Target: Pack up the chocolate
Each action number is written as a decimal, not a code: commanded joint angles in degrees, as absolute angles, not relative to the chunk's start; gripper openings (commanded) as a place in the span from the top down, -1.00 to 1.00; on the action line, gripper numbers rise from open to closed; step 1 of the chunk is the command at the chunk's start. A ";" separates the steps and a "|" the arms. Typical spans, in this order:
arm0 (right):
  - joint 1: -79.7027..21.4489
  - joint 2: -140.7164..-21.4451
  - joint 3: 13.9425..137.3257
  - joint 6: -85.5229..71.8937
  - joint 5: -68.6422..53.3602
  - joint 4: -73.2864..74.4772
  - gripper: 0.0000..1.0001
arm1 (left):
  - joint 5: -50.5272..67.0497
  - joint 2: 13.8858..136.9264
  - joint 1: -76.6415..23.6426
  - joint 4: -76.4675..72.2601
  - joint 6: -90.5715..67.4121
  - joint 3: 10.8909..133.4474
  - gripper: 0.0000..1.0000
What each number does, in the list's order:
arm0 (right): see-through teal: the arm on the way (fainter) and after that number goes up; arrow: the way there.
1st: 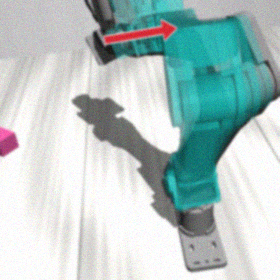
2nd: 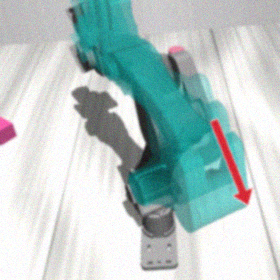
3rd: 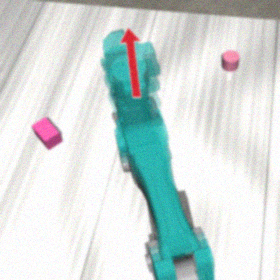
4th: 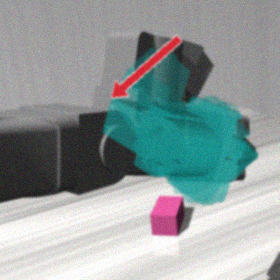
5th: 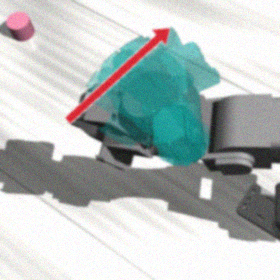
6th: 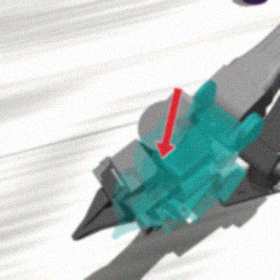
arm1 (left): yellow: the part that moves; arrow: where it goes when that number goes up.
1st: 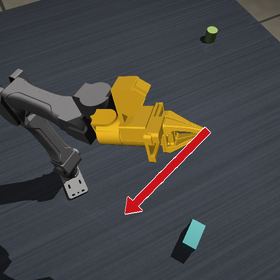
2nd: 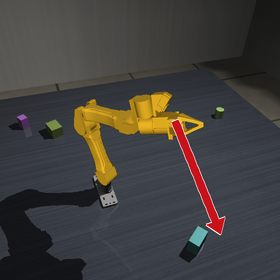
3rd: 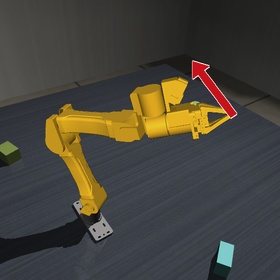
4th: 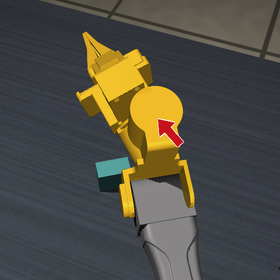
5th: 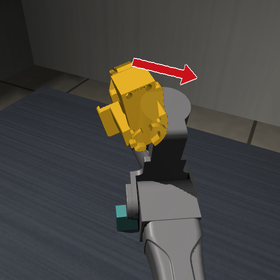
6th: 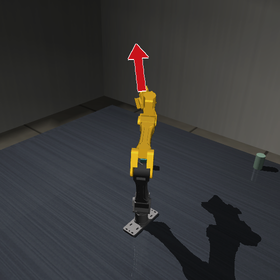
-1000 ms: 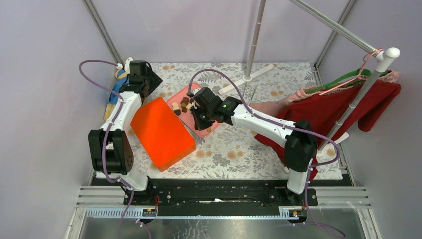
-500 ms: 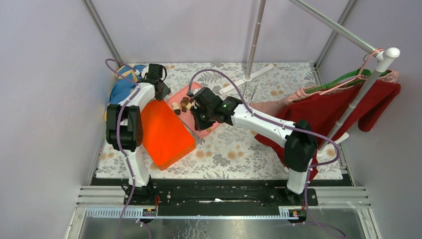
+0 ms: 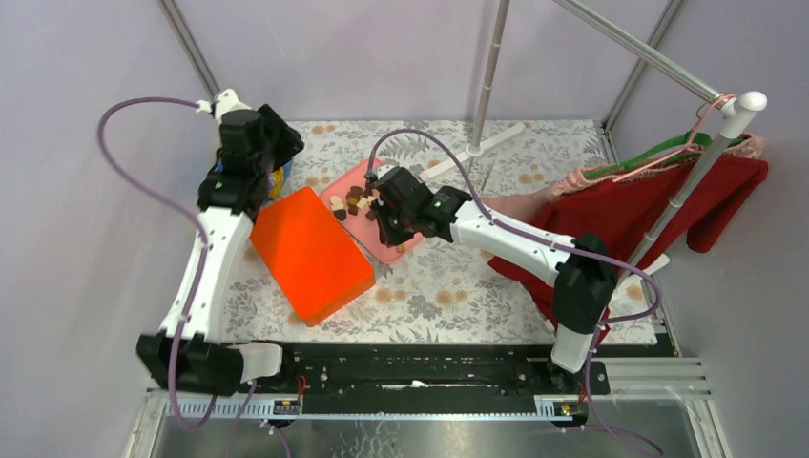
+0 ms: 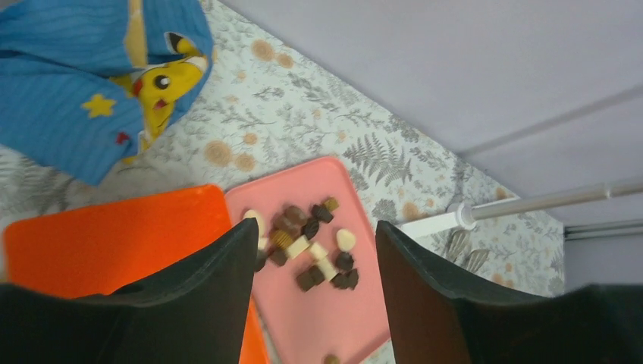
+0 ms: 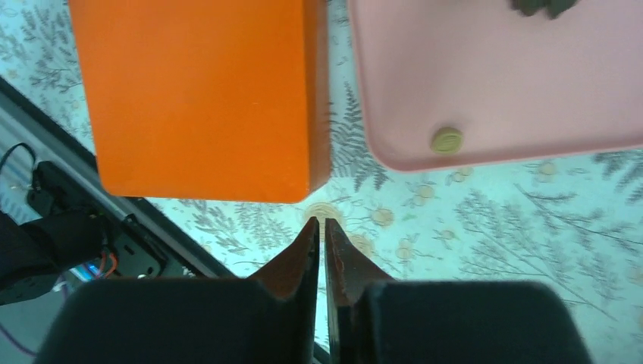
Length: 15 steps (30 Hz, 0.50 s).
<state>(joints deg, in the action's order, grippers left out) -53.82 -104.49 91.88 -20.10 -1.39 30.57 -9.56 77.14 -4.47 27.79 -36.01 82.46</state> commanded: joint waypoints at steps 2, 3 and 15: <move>-51.37 -94.19 89.43 -17.95 7.15 26.82 0.46 | -14.23 64.02 -4.66 29.58 -28.61 71.10 -0.47; -50.98 -93.04 88.86 -17.42 7.72 26.48 0.32 | -14.95 61.70 -4.64 30.68 -28.22 69.71 -0.50; -48.95 -83.02 83.64 -22.04 31.13 24.75 -1.00 | -12.79 46.39 -4.66 38.76 -30.63 57.14 -0.77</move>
